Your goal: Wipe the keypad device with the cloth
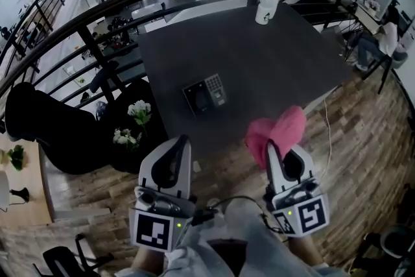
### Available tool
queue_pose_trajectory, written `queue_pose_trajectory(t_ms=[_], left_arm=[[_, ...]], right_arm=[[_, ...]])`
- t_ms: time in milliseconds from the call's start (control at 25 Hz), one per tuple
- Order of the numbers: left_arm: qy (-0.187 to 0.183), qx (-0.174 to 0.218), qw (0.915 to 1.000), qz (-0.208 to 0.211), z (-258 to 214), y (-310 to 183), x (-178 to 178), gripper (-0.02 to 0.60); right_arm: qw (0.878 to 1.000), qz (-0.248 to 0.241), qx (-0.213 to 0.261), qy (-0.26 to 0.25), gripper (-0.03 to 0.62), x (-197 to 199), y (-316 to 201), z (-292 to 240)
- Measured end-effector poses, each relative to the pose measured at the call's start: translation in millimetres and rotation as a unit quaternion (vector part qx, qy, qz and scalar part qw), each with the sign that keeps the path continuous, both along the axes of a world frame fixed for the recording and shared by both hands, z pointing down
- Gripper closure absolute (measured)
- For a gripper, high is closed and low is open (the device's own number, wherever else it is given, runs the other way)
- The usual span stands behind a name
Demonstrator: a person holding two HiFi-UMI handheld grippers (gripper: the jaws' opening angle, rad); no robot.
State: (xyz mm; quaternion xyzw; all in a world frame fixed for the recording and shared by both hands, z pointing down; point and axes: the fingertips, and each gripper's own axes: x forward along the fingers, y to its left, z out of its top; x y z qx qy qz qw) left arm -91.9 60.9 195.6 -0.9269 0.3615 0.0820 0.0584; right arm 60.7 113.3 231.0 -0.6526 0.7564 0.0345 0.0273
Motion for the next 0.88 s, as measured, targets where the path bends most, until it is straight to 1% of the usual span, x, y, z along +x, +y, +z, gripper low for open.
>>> queue_pose_trajectory(t_ms=[200, 400, 720, 880], left_arm=[[-0.002, -0.010, 0.9999, -0.007, 3, -11, 3, 0.574], [-0.004, -0.017, 0.9996, -0.023, 11, -25, 11, 0.574], [-0.002, -0.026, 0.9970, -0.073, 17, -54, 37, 0.574], [-0.003, -0.029, 0.9927, -0.117, 18, -71, 50, 0.574]], right_arm=[[1.000, -0.010, -0.009, 0.000, 0.539, 3, -14, 1], [1.000, -0.025, -0.011, 0.014, 0.539, 12, -33, 6], [0.997, -0.077, -0.016, 0.015, 0.539, 44, -78, 11], [0.993, -0.112, -0.025, 0.018, 0.539, 64, -106, 14]])
